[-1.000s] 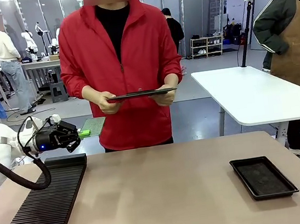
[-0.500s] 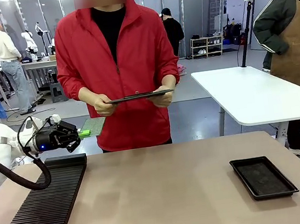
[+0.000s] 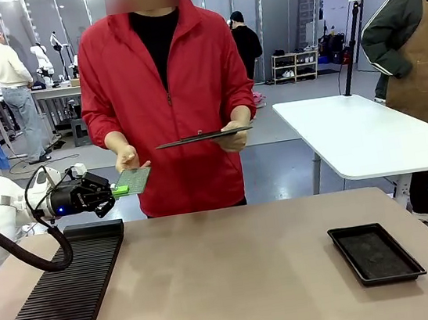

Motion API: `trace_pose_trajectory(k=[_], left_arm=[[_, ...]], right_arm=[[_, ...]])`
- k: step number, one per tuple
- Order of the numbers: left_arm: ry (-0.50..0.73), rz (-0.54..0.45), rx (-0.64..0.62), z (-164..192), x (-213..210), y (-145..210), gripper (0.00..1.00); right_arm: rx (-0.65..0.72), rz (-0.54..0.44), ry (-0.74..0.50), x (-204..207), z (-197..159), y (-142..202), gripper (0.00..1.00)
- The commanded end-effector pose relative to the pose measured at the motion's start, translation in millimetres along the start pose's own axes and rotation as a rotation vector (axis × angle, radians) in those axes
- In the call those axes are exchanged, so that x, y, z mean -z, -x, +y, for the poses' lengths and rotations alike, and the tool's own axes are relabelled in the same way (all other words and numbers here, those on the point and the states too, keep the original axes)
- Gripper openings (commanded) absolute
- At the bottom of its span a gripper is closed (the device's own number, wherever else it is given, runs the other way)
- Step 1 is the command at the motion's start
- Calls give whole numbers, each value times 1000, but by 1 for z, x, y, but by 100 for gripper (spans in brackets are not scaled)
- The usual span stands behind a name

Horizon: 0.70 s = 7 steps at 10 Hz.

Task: Inspect the PCB.
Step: Release the Blank PCB you were holding.

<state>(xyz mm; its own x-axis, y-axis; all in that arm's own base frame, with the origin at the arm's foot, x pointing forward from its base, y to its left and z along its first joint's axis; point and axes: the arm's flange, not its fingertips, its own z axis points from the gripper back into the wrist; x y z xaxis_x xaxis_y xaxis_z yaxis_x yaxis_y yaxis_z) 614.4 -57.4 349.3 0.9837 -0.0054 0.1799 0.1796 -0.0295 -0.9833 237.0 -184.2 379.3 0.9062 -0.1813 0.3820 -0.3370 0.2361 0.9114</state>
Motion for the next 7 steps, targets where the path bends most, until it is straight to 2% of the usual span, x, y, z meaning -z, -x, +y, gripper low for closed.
trace_pose_trajectory(k=[1, 7], left_arm=[[-2, -1, 2, 0, 0, 0, 3], [-2, -1, 2, 0, 0, 0, 3]], right_arm=[[-7, -4, -10, -1, 1, 0, 100], [-7, -4, -10, -1, 1, 0, 100]])
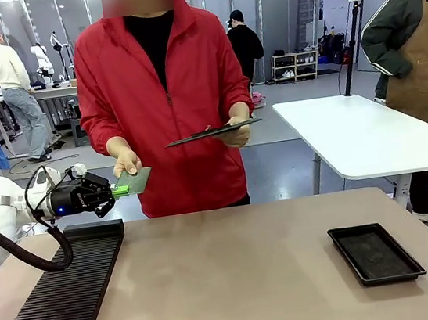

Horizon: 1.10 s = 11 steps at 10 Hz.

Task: Inspect the PCB.
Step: Release the Blank PCB you were holding.

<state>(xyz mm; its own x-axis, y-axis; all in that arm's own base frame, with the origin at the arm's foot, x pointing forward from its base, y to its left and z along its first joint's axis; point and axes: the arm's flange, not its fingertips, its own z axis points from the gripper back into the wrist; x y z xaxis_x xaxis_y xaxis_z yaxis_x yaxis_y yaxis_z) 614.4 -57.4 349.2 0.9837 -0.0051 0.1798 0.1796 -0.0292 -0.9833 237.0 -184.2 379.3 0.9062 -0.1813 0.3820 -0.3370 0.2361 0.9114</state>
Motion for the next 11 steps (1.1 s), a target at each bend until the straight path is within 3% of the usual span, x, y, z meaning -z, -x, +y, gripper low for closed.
trace_pose_trajectory(k=[1, 6, 7, 8, 9, 10, 11], left_arm=[[-2, -1, 2, 0, 0, 0, 3], [-2, -1, 2, 0, 0, 0, 3], [0, 0, 0, 0, 0, 0, 11], [20, 4, 10, 0, -2, 1, 29], [24, 7, 11, 0, -2, 1, 37], [19, 8, 9, 0, -2, 1, 55], [15, 9, 6, 1, -2, 1, 63]], right_arm=[[-7, -4, -10, -1, 1, 0, 100], [-7, -4, -10, -1, 1, 0, 100], [-7, -4, -10, -1, 1, 0, 100], [-7, -4, -10, -1, 1, 0, 100], [-7, -4, -10, -1, 1, 0, 100], [-7, -4, -10, -1, 1, 0, 100], [-7, -4, -10, -1, 1, 0, 100]])
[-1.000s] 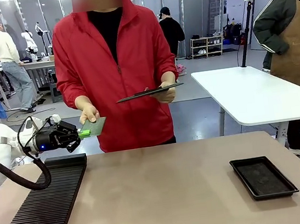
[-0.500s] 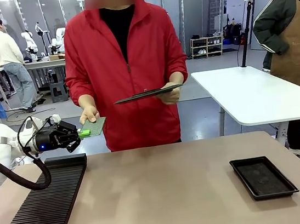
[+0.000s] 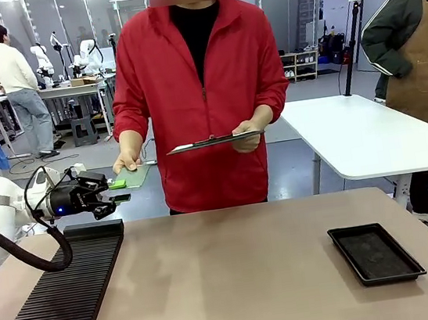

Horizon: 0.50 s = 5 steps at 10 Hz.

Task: Inspect the PCB.
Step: Release the Blank PCB you were holding.

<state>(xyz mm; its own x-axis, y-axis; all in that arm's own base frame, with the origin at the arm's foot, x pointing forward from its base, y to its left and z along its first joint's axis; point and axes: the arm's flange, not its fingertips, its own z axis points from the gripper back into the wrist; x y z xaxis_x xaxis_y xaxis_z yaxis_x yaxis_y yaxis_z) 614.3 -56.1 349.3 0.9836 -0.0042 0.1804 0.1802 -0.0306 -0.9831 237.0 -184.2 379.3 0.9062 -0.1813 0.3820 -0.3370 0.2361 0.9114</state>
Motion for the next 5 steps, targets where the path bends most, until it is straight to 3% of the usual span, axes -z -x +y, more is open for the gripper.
trace_pose_trajectory(k=[1, 3, 4, 5], left_arm=[[15, 10, 6, 1, -2, 1, 81], [12, 15, 4, 2, -2, 1, 100], [18, 15, 7, 2, -3, 1, 84], [21, 16, 9, 2, -3, 1, 100]], right_arm=[[-7, -4, -10, -1, 1, 0, 100], [-7, -4, -10, -1, 1, 0, 100], [-7, -4, -10, -1, 1, 0, 100], [-7, -4, -10, -1, 1, 0, 100]])
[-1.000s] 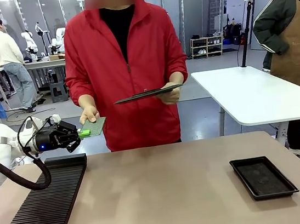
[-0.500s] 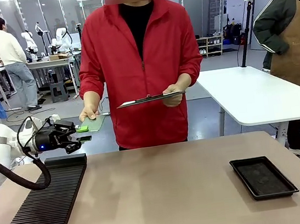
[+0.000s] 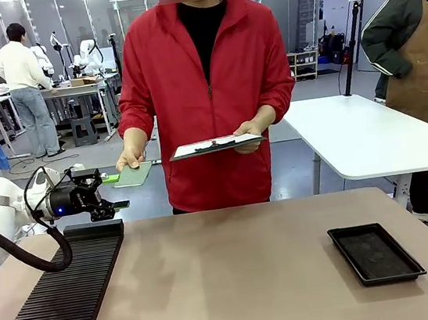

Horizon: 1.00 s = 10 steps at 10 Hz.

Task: Inspect the PCB.
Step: Release the Blank PCB you were holding, then pick up the Blank PCB that the human is holding.

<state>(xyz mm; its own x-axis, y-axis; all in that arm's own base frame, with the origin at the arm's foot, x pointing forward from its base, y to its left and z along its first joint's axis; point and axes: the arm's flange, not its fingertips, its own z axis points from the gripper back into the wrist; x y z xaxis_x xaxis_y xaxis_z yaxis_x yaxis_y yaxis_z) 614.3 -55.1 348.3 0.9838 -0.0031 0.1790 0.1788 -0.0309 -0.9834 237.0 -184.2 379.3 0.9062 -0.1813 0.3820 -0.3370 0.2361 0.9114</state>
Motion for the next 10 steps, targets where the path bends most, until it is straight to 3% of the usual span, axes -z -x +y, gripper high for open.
trace_pose_trajectory(k=[1, 4, 5, 10], left_arm=[[23, 15, 14, 1, -3, 1, 100], [41, 43, 33, 0, -2, 2, 100], [1, 0, 1, 0, -1, 0, 100], [1, 0, 1, 0, -1, 0, 100]], right_arm=[[-7, -4, -10, -1, 1, 0, 100], [-7, -4, -10, -1, 1, 0, 100], [-7, -4, -10, -1, 1, 0, 100], [-7, -4, -10, -1, 1, 0, 100]])
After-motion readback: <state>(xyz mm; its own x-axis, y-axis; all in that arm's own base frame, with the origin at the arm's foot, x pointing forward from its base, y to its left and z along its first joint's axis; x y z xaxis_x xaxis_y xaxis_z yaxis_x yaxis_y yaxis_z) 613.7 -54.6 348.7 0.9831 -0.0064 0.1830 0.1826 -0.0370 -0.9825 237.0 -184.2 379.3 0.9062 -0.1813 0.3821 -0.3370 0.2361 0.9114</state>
